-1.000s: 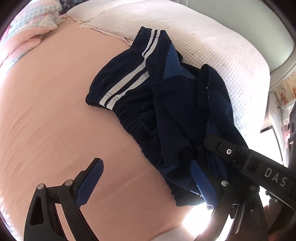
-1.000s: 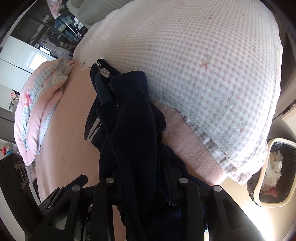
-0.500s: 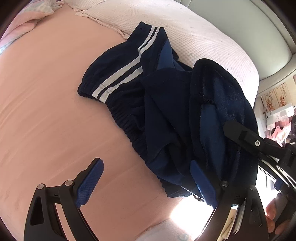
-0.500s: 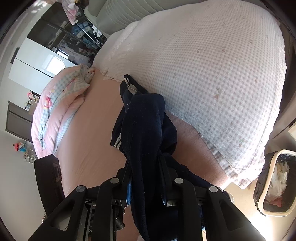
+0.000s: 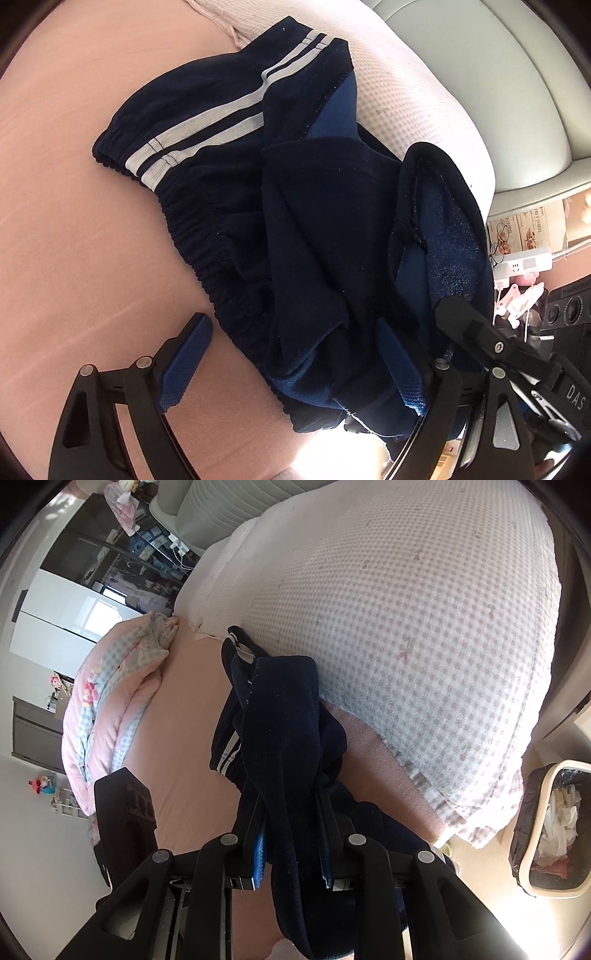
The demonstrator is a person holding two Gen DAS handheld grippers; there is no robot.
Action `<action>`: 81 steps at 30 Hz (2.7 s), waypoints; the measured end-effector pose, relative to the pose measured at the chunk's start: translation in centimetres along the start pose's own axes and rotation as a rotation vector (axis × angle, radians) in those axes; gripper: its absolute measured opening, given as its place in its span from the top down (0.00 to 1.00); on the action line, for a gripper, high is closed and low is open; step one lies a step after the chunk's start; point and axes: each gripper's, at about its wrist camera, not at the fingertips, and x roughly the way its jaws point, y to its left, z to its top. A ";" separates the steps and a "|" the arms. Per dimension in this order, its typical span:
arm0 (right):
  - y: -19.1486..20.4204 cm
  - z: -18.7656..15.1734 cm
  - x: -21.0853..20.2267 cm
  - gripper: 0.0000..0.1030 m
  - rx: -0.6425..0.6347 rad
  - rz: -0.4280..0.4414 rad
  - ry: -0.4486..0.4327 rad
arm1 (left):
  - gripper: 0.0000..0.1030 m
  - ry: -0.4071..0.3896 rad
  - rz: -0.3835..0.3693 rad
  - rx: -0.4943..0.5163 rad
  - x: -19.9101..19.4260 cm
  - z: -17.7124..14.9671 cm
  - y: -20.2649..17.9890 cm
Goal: Fold clothes
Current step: 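Grasp the navy garment with the left gripper while the right gripper holds it, then lift the navy garment with both grippers and carry it toward the bed's open area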
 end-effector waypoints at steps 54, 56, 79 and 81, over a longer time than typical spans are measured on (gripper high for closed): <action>17.5 -7.6 -6.8 0.77 -0.246 0.184 -0.032 | 0.86 -0.453 0.084 0.059 -25.4 -1.9 -5.5; 18.7 -8.2 -7.1 0.77 -0.265 0.193 -0.031 | 0.86 -0.467 0.088 0.049 -26.5 -3.1 -4.1; 32.2 -17.3 -7.4 0.77 -0.528 0.270 0.015 | 0.87 -0.670 0.130 -0.080 -39.0 -11.7 5.6; 33.4 -18.2 -7.1 0.77 -0.553 0.267 0.022 | 0.87 -0.687 0.128 -0.096 -39.9 -12.8 6.9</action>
